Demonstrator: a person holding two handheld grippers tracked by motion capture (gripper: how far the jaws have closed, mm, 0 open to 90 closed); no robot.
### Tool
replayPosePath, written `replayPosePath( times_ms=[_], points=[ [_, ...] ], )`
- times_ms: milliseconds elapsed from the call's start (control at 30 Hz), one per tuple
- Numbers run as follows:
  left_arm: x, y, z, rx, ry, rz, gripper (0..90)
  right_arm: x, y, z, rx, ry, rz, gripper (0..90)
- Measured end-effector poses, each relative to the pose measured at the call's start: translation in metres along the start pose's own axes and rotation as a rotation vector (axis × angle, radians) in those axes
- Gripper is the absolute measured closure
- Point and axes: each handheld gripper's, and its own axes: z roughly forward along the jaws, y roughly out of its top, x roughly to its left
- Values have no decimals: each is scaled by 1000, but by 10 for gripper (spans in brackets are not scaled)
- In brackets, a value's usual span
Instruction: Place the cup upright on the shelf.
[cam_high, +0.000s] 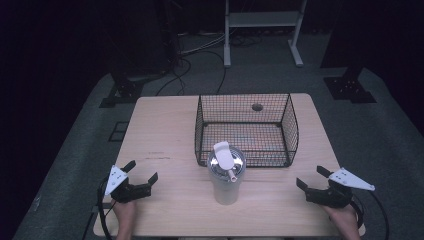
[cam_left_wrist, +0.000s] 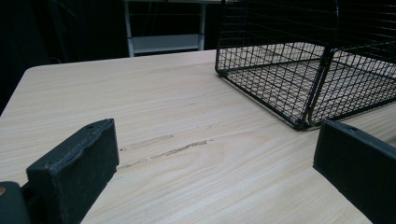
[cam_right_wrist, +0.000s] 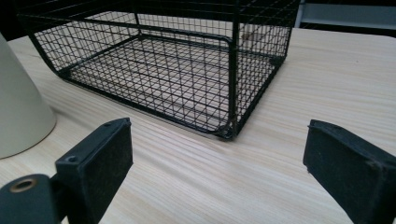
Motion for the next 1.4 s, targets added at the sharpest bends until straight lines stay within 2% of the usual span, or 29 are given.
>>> replayPosePath(
  times_ms=[233, 300, 633, 933, 1400],
  points=[
    [0, 0, 0, -1, -4, 1, 0, 6, 4, 2, 18, 13, -23, 77],
    [0, 0, 0, -1, -4, 1, 0, 9, 6, 1, 16, 33, -20, 77],
    [0, 0, 0, -1, -8, 1, 0, 30, 14, 1, 48, 86, -101, 77],
    [0, 0, 0, 1, -10, 2, 0, 50, 30, 1, 17, 124, -169, 77],
    [0, 0, 0, -4, -12, -1, 0, 68, 40, 11, 21, 185, -202, 77]
  ],
)
